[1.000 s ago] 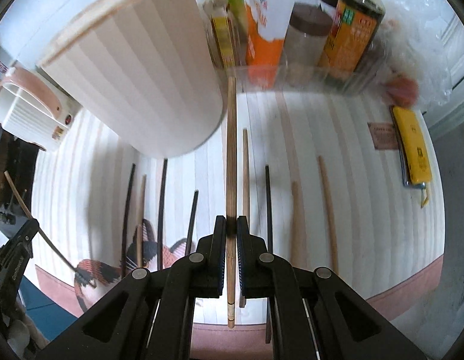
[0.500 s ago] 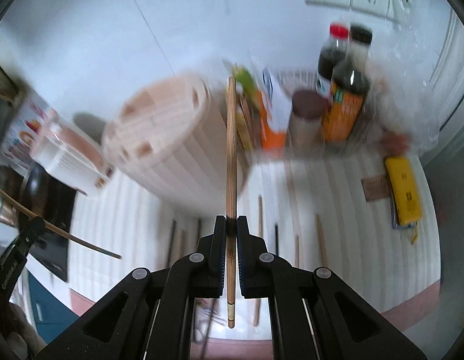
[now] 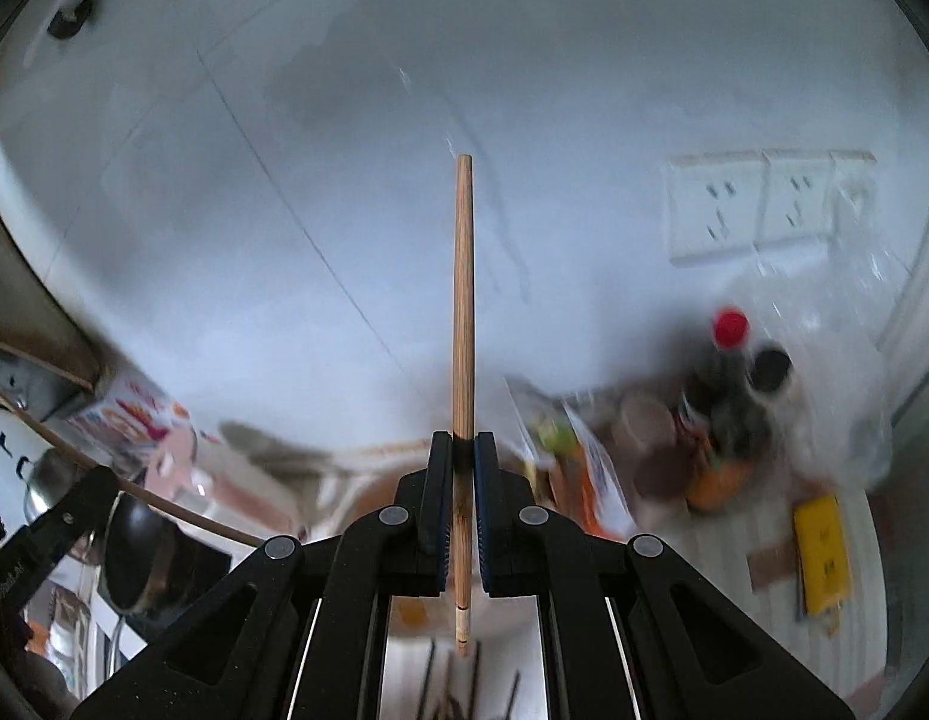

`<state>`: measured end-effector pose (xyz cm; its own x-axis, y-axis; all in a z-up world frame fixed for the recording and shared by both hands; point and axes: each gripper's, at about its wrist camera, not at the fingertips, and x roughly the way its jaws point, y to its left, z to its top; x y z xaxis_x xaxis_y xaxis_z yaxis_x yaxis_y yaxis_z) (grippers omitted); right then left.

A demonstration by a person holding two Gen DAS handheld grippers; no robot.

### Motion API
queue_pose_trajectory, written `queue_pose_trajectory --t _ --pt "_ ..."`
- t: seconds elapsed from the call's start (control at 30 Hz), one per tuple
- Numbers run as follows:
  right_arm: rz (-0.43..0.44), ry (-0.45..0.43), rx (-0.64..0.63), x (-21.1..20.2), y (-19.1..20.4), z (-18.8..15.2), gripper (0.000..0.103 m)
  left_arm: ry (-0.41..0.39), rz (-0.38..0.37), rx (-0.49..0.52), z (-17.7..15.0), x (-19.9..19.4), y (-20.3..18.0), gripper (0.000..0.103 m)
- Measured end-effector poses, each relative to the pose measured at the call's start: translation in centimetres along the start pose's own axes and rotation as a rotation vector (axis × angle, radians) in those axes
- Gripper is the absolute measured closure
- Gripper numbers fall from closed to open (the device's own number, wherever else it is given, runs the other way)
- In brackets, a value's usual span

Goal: Organize utensils
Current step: 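Lift both held wooden chopsticks upright and carry them over the beige holder, then lower the chopsticks into the holder and open both tools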

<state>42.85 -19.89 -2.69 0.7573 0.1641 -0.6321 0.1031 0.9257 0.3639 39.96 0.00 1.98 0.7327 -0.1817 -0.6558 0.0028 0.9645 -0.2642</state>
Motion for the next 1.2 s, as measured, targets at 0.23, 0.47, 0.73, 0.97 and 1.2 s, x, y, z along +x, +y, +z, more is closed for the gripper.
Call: queue_pose_trajectory --t 0.23,0.47,0.73,0.97,1.2 --pt "0.001 -0.022 -0.036 4.7 1.7 2.7 0.096 0.093 0.039 -0.013 0.7 5.8 0.0 0.099" --pt "0.005 -0.001 -0.072 8.6 2.0 2.0 0.096 0.152 0.068 -0.009 -0.5 8.5 0.4 0.099" --pt "0.002 0.051 -0.074 10.1 0.9 0.3 0.096 0.210 0.081 -0.012 -1.8 9.8 0.7 0.099" --pt "0.058 0.178 -0.073 11.2 0.4 -1.1 0.095 0.260 0.034 -0.016 -2.0 9.2 0.6 0.094" --pt "0.071 0.190 -0.040 8.5 -1.2 -1.2 0.061 0.161 0.098 0.036 -1.5 5.4 0.6 0.035"
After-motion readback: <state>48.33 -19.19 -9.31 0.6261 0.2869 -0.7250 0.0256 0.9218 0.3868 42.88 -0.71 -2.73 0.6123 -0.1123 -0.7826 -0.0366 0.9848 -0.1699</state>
